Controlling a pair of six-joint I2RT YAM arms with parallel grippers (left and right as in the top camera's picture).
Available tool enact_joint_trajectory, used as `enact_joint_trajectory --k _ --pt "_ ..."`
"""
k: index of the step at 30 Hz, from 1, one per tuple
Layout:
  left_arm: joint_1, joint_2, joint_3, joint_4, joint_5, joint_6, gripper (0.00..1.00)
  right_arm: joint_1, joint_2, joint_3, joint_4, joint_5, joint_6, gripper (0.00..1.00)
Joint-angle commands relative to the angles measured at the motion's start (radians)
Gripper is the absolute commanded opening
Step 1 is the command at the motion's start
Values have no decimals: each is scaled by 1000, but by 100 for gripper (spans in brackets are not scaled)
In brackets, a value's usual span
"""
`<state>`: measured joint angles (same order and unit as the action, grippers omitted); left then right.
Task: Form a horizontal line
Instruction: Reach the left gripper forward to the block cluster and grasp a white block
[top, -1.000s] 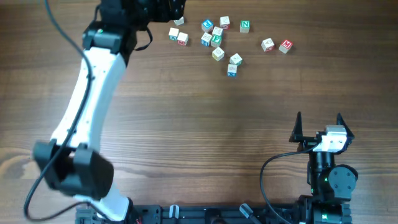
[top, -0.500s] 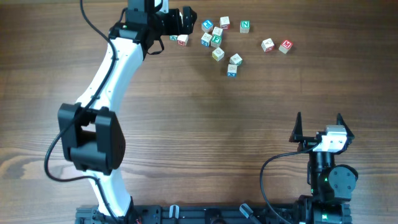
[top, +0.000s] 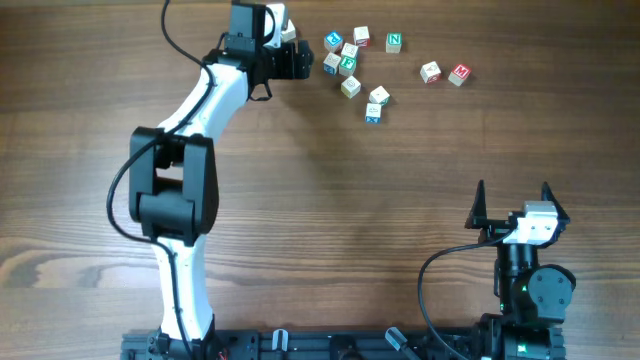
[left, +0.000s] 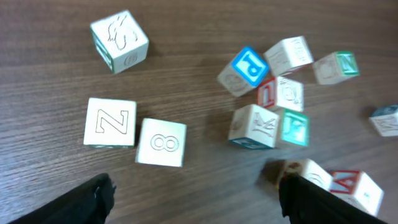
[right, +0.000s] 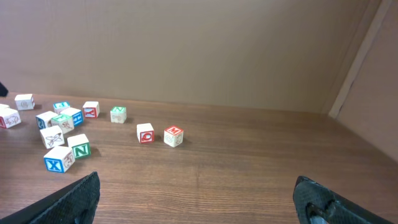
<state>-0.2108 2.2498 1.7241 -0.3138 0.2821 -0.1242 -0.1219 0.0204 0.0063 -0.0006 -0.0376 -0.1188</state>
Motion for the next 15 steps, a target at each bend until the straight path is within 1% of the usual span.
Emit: enact_joint_trajectory --k 1,5,10,15 --pt "-10 47 6 19 -14 16 84 -6 -5 -1 2 -15 -12 100" --pt "-12 73 6 24 -14 16 81 -6 -5 -1 2 -15 -12 100" --pt "-12 129 6 102 -15 16 81 -6 -5 -1 2 -15 -12 100" --pt "-12 141 6 169 -15 16 78 -6 -5 -1 2 -15 -12 100"
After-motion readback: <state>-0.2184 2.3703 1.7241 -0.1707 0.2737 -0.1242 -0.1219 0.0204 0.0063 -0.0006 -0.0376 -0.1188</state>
